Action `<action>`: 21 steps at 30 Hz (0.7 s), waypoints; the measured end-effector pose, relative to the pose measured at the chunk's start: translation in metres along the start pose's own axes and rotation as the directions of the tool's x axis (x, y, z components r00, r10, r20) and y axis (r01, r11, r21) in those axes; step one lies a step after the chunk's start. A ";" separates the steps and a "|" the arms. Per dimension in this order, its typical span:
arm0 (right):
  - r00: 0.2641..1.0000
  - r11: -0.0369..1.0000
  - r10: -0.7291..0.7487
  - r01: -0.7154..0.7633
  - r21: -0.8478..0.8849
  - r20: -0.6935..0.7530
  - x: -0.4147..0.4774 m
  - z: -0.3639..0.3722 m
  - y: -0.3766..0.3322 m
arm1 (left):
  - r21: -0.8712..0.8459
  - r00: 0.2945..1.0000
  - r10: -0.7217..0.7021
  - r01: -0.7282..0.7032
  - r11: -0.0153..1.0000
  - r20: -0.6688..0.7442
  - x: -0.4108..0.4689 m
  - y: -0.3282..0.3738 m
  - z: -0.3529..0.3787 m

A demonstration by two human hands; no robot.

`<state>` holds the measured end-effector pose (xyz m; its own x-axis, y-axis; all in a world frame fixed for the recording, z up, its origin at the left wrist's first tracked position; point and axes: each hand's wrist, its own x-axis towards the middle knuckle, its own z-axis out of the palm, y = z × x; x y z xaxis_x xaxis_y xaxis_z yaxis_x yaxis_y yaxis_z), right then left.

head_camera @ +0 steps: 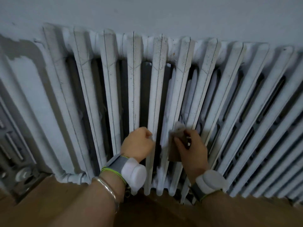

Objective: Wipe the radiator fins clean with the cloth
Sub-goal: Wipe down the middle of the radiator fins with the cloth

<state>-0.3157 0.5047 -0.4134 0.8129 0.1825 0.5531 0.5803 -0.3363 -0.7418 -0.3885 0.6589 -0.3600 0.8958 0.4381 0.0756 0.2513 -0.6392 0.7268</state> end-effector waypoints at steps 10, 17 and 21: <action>0.928 0.944 -0.312 0.279 -0.178 -0.202 0.028 0.021 -0.016 | -0.088 0.995 -0.079 0.085 0.993 0.064 0.008 -0.009 0.002; 0.963 0.961 -0.223 0.191 -0.199 -0.149 0.014 0.041 0.012 | -0.336 0.995 0.024 0.008 0.942 0.092 0.011 -0.016 0.015; 0.973 0.966 -0.193 0.166 -0.196 -0.129 -0.001 0.051 0.029 | -0.390 0.994 0.071 -0.033 0.920 0.083 0.013 -0.015 0.015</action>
<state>-0.2968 0.5423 -0.4546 0.6720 0.1237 0.7302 0.6858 -0.4760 -0.5505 -0.3751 0.6647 -0.3807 0.9387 0.3376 0.0695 0.0592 -0.3565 0.9324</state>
